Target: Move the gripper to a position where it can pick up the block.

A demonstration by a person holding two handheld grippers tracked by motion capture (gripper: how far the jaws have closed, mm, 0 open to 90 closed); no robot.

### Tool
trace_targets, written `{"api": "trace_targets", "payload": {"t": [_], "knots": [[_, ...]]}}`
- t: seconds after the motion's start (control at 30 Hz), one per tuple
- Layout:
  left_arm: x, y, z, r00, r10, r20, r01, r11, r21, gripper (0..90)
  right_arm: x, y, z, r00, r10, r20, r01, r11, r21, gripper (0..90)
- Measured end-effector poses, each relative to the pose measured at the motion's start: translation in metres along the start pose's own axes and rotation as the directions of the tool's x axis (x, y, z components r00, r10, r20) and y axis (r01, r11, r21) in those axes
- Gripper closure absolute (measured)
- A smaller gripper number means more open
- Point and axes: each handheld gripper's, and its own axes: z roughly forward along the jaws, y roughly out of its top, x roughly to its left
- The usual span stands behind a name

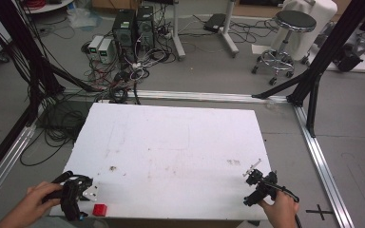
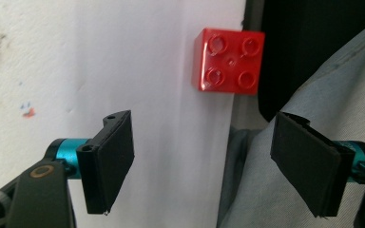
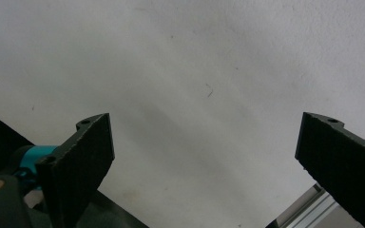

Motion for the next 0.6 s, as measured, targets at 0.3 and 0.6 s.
{"api": "trace_targets", "payload": {"t": [0.3, 0.6], "knots": [[-0.006, 0.011, 0.009, 0.9994, 0.03, 0.019, -0.03, 0.9994, 0.018, 22.9, 0.001, 0.001, 0.0, 1.0, 0.001, 0.003, -0.001, 1.0, 0.003, 4.9], [-0.009, 0.024, 0.017, 0.9968, 0.071, 0.037, -0.073, 0.9958, 0.055, 23.0, 0.001, 0.001, 0.0, 1.0, -0.001, -0.001, 0.001, 1.0, 0.004, 4.9]]}}
